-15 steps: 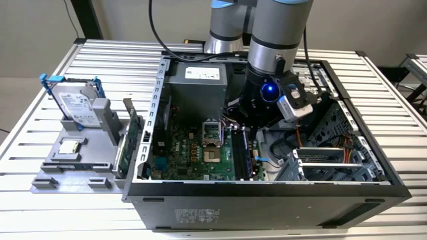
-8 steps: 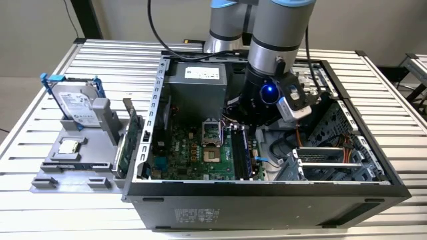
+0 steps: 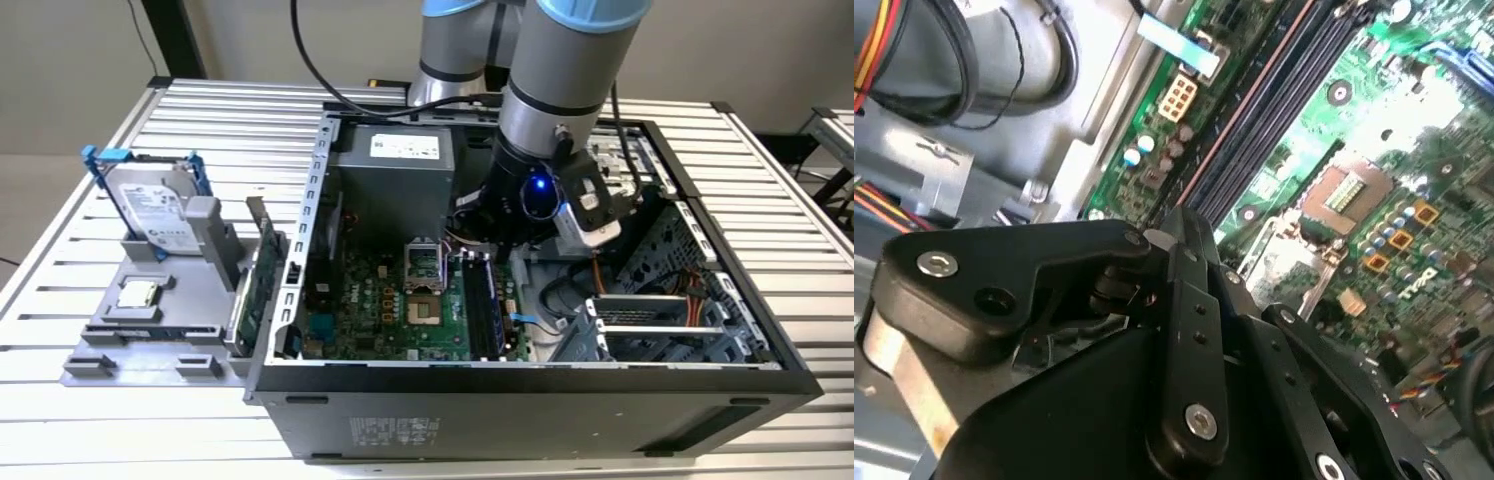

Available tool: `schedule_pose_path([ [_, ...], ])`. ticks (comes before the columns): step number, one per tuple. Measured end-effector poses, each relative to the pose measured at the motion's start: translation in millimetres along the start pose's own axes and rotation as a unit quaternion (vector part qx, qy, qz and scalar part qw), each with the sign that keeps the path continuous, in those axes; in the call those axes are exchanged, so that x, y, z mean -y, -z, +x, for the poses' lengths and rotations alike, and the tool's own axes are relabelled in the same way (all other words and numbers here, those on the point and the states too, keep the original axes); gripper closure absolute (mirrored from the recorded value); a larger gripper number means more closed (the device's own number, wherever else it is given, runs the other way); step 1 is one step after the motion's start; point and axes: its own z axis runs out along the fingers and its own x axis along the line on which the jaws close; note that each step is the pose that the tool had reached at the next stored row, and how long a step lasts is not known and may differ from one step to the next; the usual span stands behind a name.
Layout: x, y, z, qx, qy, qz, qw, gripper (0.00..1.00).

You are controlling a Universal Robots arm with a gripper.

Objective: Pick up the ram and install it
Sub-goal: 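Press down the ram until it locks into place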

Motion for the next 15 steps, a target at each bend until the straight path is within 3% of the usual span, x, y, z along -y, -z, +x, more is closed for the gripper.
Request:
schedule_pose_path([
  [4, 0.0, 0.0, -0.1, -0.001, 0.036, -0.0004, 0.99933, 1.0],
  [7, 0.0, 0.0, -0.1, -0.0018, 0.064, -0.0007, 0.99797, 1.0],
  [11, 0.0, 0.0, -0.1, -0.0027, 0.1, -0.0012, 0.99498, 1.0],
  [15, 0.0, 0.0, -0.1, -0.0037, 0.136, -0.0016, 0.9907, 1.0],
])
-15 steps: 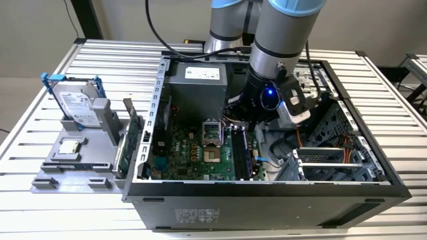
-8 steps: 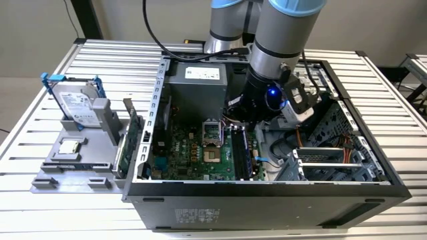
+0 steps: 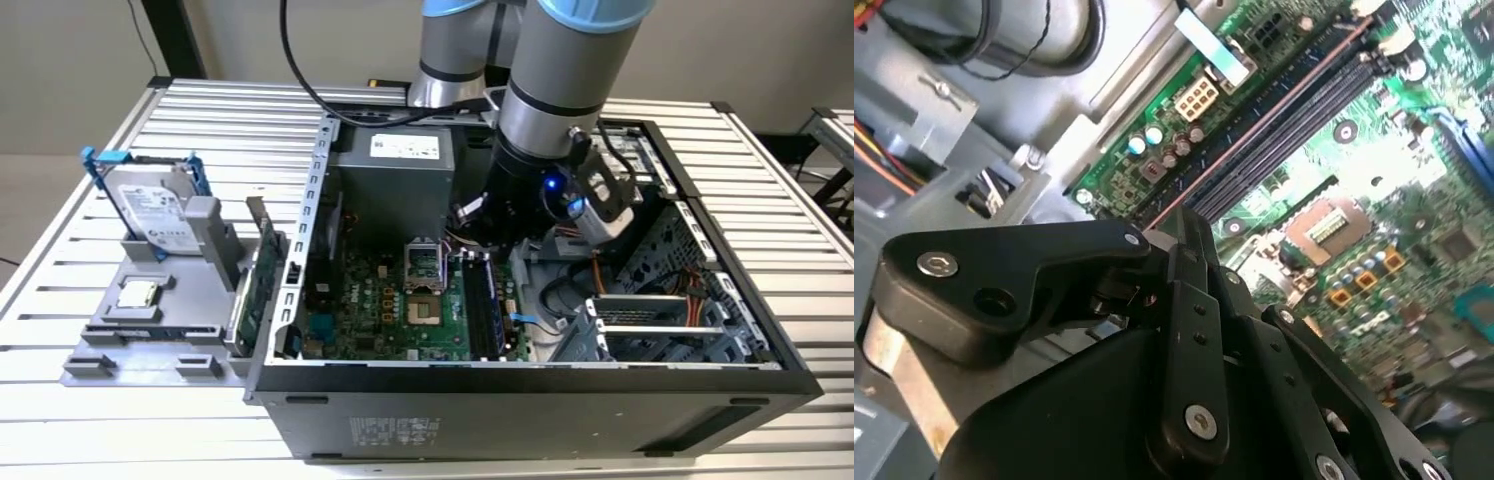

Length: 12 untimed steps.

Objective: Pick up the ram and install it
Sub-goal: 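Press down the ram until it locks into place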

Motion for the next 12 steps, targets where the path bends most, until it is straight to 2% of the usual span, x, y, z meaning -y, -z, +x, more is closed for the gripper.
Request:
schedule_pose_path([
  [3, 0.0, 0.0, 0.0, -0.0006, 0.027, -0.0003, 0.99964, 1.0],
  [6, 0.0, 0.0, 0.0, -0.0012, 0.055, -0.0006, 0.9985, 1.0],
  [9, 0.0, 0.0, 0.0, -0.0011, 0.082, -0.0006, 0.99663, 1.0],
  [12, 0.0, 0.0, 0.0, -0.0011, 0.109, -0.0007, 0.99409, 1.0],
])
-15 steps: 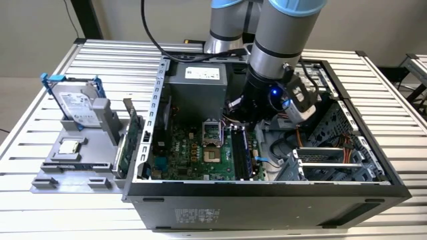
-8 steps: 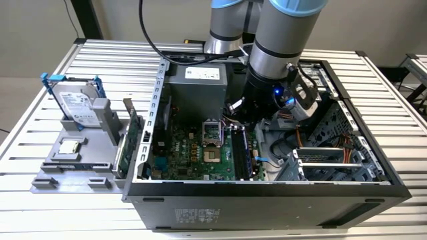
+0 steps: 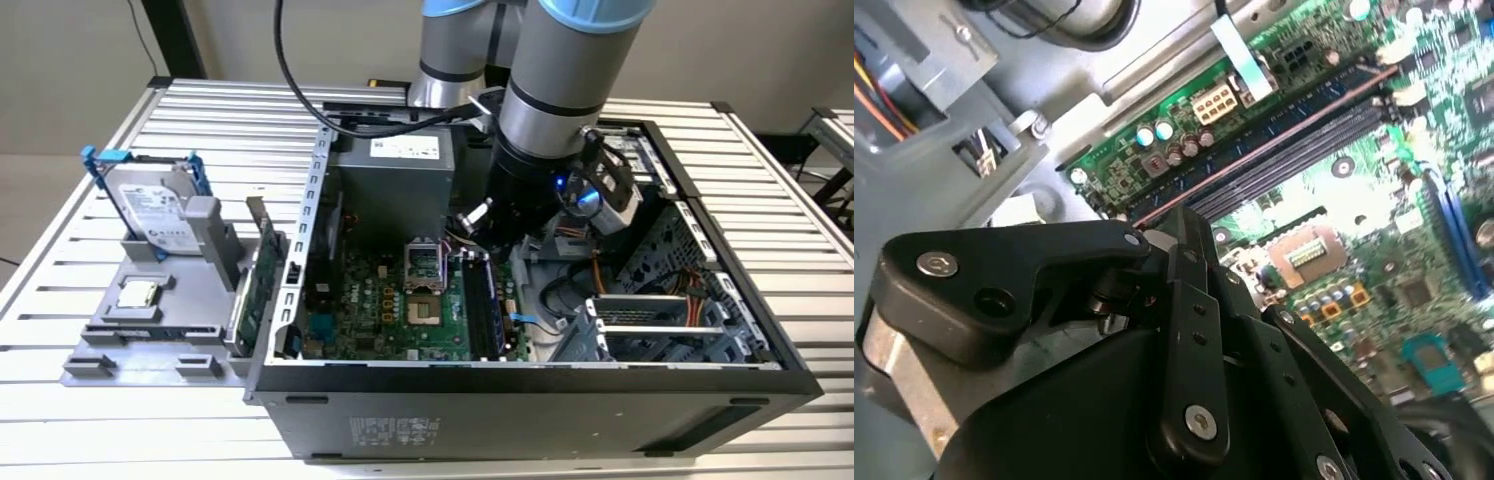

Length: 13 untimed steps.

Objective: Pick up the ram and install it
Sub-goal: 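Press down the ram until it locks into place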

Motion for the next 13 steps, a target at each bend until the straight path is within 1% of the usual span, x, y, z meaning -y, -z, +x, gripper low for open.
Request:
schedule_pose_path([
  [3, 0.0, 0.0, 0.0, -0.0002, 0.028, -0.0002, 0.99962, 1.0],
  [4, 0.0, 0.0, 0.0, -0.0004, 0.037, -0.0003, 0.99932, 1.0],
  [6, 0.0, 0.0, 0.0, -0.0008, 0.055, -0.0005, 0.99847, 1.0],
  [8, 0.0, 0.0, 0.0, -0.001, 0.073, -0.0007, 0.99732, 1.0],
  [10, 0.0, 0.0, 0.0, -0.0011, 0.091, -0.0008, 0.99586, 1.0],
  [12, 0.0, 0.0, 0.0, -0.0014, 0.109, -0.0009, 0.99404, 1.0],
  [13, 0.0, 0.0, 0.0, -0.0016, 0.118, -0.001, 0.99299, 1.0],
])
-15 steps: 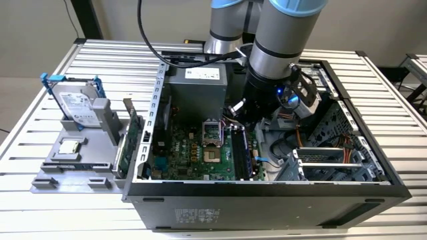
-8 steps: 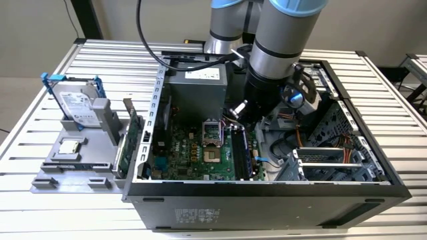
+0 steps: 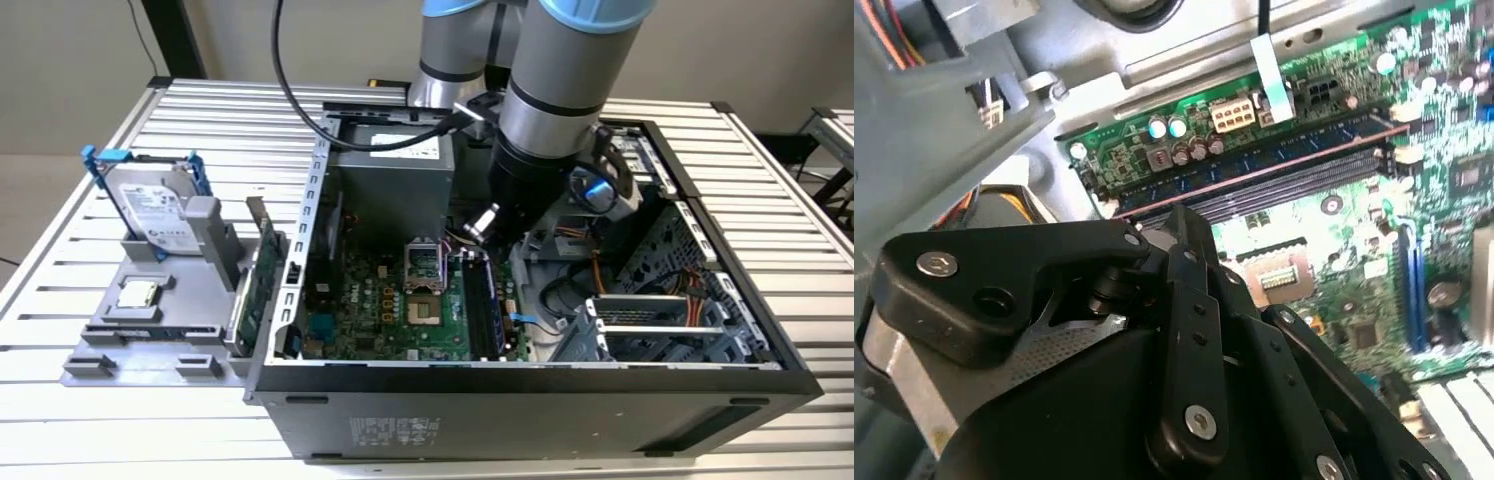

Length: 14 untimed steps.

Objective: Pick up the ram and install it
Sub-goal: 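Press down the ram until it locks into place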

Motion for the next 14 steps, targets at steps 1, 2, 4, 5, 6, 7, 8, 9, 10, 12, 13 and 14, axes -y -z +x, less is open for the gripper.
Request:
schedule_pose_path([
  [1, 0.0, 0.0, 0.0, -0.0001, 0.009, -0.0001, 0.99996, 1.0],
  [2, 0.0, 0.0, 0.0, -0.0002, 0.019, -0.0001, 0.99983, 1.0],
  [4, 0.0, 0.0, 0.0, -0.0002, 0.037, 0.0, 0.99932, 1.0],
  [5, 0.0, -0.1, -0.1, 0.0, 0.046, 0.0, 0.99895, 1.0],
  [6, 0.0, -0.1, -0.1, 0.0001, 0.055, 0.0001, 0.9985, 1.0],
  [7, 0.0, -0.1, -0.1, 0.0002, 0.064, 0.0002, 0.99797, 1.0],
  [8, 0.0, -0.1, 0.0, 0.0003, 0.073, 0.0003, 0.99734, 1.0],
  [9, 0.0, -0.1, 0.0, 0.0004, 0.082, 0.0004, 0.99664, 1.0],
  [10, 0.0, -0.1, 0.0, 0.0006, 0.091, 0.0005, 0.99586, 1.0],
  [12, 0.0, -0.1, 0.0, 0.0007, 0.109, 0.0007, 0.99401, 1.0],
  [13, 0.0, 0.0, 0.0, 0.0007, 0.118, 0.0008, 0.99298, 1.0],
  [14, 0.0, 0.0, 0.0, 0.0006, 0.127, 0.0008, 0.99191, 1.0],
])
